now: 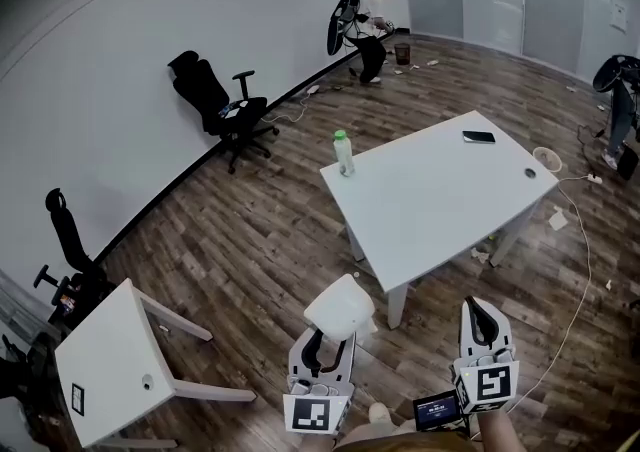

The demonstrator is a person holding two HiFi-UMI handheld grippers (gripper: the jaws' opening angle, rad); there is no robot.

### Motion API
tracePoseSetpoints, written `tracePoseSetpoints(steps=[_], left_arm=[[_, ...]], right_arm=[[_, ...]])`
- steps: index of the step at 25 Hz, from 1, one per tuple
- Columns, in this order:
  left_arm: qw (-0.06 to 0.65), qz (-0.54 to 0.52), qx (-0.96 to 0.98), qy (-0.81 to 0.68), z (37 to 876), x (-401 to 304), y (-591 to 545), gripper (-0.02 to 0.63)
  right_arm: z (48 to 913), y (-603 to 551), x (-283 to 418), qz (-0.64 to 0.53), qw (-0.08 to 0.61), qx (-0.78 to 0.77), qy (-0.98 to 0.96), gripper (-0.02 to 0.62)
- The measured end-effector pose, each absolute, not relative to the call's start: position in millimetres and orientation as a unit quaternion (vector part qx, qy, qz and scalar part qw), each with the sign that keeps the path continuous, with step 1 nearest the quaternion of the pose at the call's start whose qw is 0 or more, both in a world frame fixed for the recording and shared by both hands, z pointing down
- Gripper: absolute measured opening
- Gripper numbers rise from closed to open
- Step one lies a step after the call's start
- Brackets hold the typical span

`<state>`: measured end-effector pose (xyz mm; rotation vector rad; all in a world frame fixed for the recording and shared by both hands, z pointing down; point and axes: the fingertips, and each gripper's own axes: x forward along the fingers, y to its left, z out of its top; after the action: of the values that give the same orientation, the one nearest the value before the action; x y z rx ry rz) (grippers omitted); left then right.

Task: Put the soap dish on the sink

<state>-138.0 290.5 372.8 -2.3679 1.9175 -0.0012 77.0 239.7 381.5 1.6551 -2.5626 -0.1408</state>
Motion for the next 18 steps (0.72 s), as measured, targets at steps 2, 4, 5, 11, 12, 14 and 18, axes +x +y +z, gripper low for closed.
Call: tracePoseSetpoints(steps=[2,4,5,11,12,14,18], left_arm=[[0.047,-0.004,-0.775,0.63,376,-143,290,0.161],[0.047,-0.01,-0.777,0.628,381,-143,292,0.161],[0.045,-0.011,-0.778,0.626,383,-142,294,0.161],[0.042,-0.02,-0.775,0.63,388,-139,290,0.161],[0.044,-0.025,-0.773,0.633,388,-138,286,0.161],[0.043,-0.026,-0.77,0.636,389,-134,278,0.161],[0.043,-0.036,-0.772,0.633,394,-125,265,0.161]], right_arm=[[383,241,74,-0.047,0.048,0.543,-0.837,0.008],[387,244,76,-0.043,0.052,0.544,-0.836,0.008],[389,246,77,-0.041,0.055,0.545,-0.835,0.008],[393,241,75,-0.034,0.049,0.528,-0.847,0.008],[394,238,75,-0.035,0.048,0.525,-0.849,0.008],[395,228,78,-0.033,0.046,0.523,-0.85,0.008],[396,211,84,-0.033,0.036,0.513,-0.857,0.008]])
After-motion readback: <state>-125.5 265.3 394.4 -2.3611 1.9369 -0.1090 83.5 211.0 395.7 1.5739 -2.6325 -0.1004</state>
